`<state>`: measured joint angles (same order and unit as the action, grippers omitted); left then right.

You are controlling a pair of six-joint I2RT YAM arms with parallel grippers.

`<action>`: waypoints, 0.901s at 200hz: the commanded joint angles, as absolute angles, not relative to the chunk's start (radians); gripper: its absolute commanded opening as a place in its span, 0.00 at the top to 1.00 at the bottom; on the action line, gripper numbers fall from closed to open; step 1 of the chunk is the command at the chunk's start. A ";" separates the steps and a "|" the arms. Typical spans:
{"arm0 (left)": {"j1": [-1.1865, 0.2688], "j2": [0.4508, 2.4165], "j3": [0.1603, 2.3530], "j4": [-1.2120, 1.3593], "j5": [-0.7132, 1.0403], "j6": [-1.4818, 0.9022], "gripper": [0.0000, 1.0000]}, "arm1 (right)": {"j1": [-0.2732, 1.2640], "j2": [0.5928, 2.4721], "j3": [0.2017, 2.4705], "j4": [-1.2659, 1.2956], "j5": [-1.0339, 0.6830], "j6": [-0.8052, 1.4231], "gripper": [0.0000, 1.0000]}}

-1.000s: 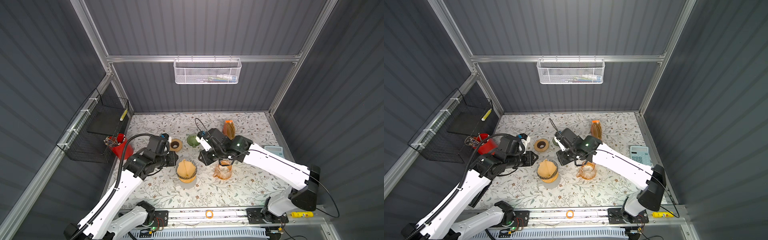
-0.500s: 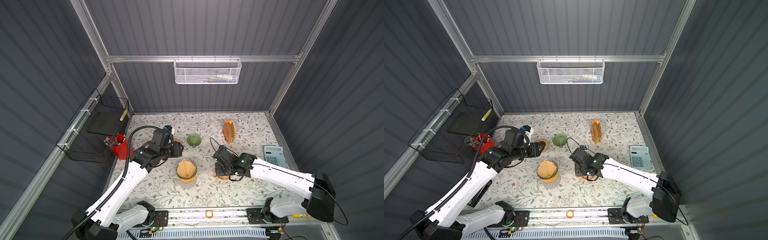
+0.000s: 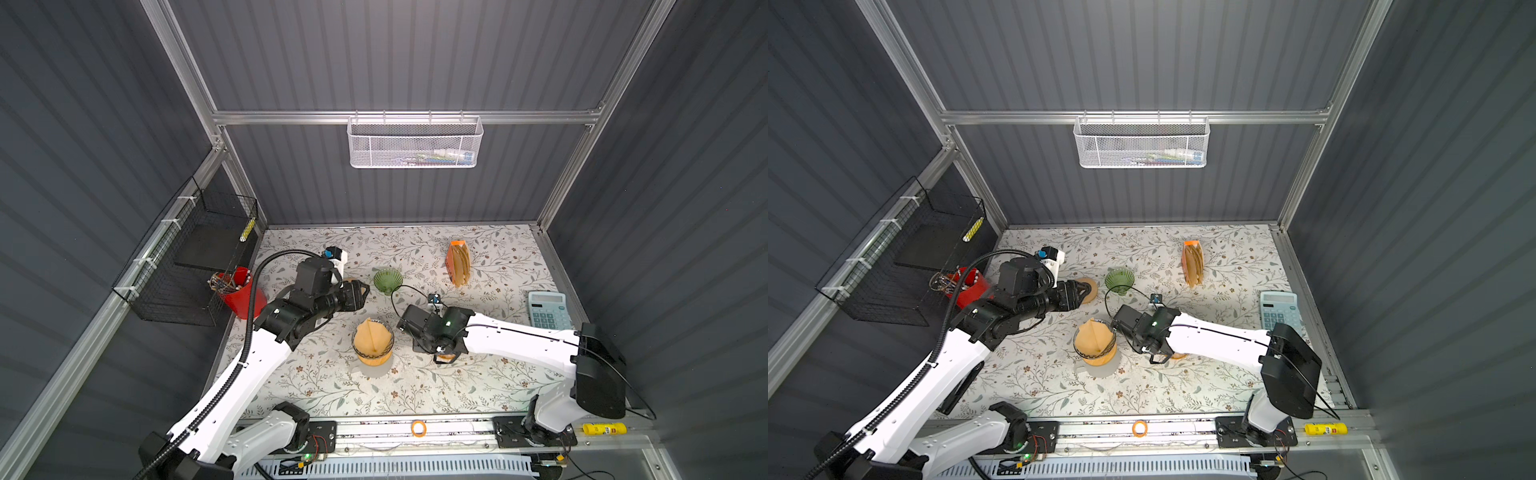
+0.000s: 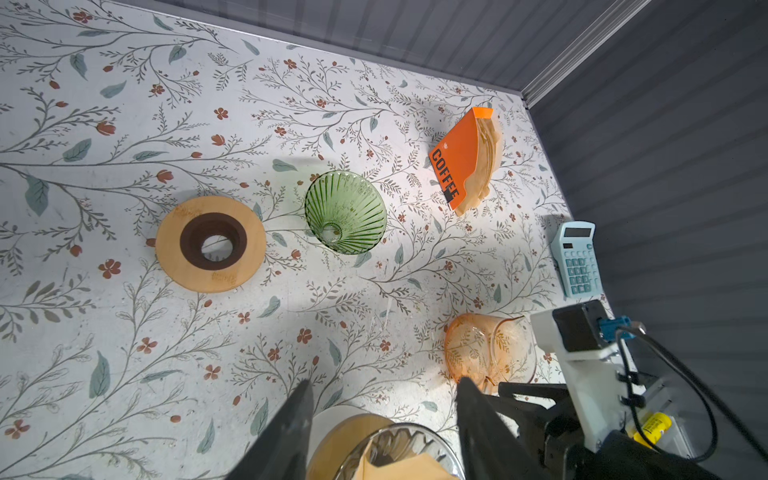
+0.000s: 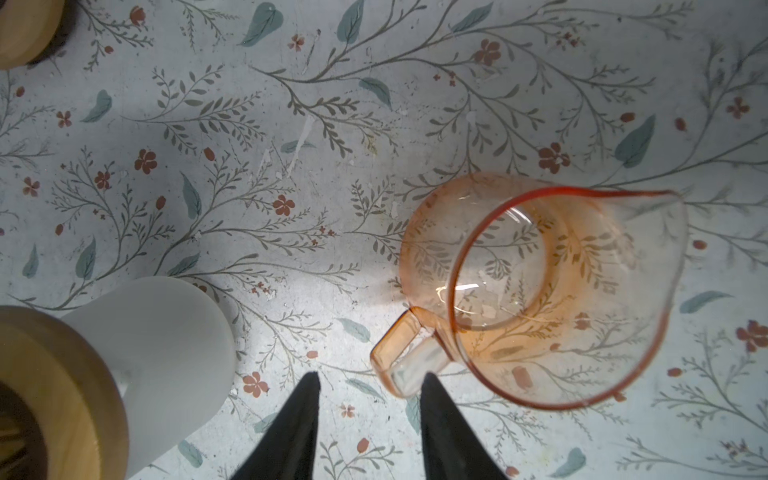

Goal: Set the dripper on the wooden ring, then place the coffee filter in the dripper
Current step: 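Lower the right gripper onto the pink glass pitcher's handle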

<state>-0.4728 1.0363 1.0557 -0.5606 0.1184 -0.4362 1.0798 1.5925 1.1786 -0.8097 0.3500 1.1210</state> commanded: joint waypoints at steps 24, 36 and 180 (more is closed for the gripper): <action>-0.402 0.999 1.024 -0.518 0.236 -0.411 0.44 | 1.087 1.608 1.189 -0.900 0.387 1.276 0.57; -0.390 0.996 1.016 -0.508 0.256 -0.411 0.44 | 1.087 1.613 1.190 -0.906 0.389 1.299 0.57; -0.373 0.953 0.990 -0.494 0.290 -0.396 0.44 | 1.080 1.684 1.188 -0.897 0.351 1.391 0.56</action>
